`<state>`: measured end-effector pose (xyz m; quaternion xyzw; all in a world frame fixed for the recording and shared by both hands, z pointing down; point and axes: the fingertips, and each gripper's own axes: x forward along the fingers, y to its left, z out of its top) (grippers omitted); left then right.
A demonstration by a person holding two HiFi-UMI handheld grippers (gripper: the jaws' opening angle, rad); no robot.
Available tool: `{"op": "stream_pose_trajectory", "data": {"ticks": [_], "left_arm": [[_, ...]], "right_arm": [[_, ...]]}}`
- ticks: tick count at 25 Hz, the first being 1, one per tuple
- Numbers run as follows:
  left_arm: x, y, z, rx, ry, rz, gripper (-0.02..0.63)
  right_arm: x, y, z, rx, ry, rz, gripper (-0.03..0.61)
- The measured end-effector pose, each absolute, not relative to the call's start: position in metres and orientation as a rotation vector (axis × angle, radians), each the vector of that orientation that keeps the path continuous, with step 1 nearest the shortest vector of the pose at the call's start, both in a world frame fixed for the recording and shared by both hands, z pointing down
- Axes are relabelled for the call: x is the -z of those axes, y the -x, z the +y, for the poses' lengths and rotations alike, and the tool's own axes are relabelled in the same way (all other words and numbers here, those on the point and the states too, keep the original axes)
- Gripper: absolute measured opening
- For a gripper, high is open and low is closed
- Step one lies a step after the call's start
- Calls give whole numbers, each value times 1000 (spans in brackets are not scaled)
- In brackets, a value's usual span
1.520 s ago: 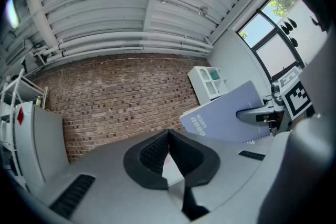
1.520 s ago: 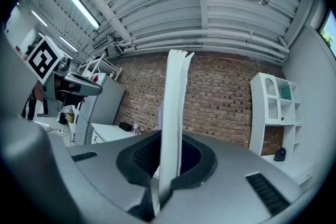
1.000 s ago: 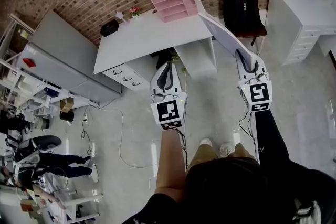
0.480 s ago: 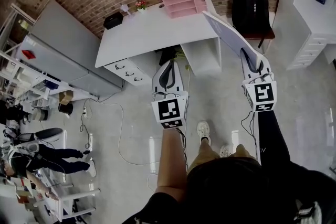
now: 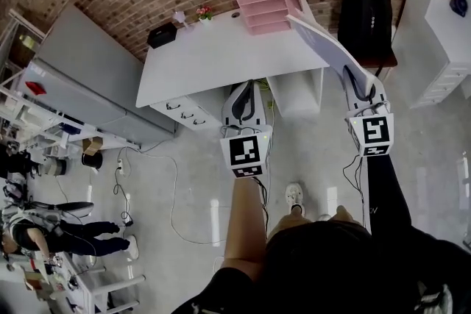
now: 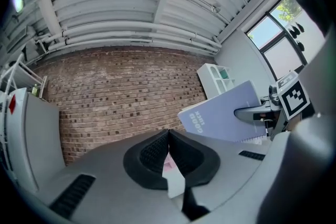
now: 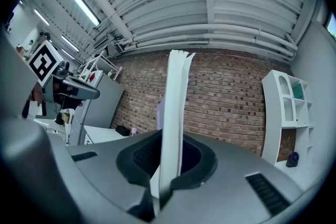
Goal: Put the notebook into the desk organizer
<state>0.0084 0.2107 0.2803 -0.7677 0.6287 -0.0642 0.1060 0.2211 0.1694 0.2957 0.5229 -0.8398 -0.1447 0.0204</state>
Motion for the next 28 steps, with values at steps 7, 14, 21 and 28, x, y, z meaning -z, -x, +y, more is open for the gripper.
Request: {"op": "stream_pose_trajectory", "data": {"ticks": [7,14,21,28], "left_arm": [[-279,29,152,174,2304,1800,17],[-290,62,118,147,2367,1739,16],[-299,82,96,170,2390,1713,16],[-302,90,69,169,2408,1705,17]], "right_arm": [[-291,-185,117,471,-1679,-2552,44],[-307,-154,86,467,-1723,-2483,44],[-318,-137,68,442,-1730,-2433,44],[-322,-121,46,436,-1704,-2438,44]]}}
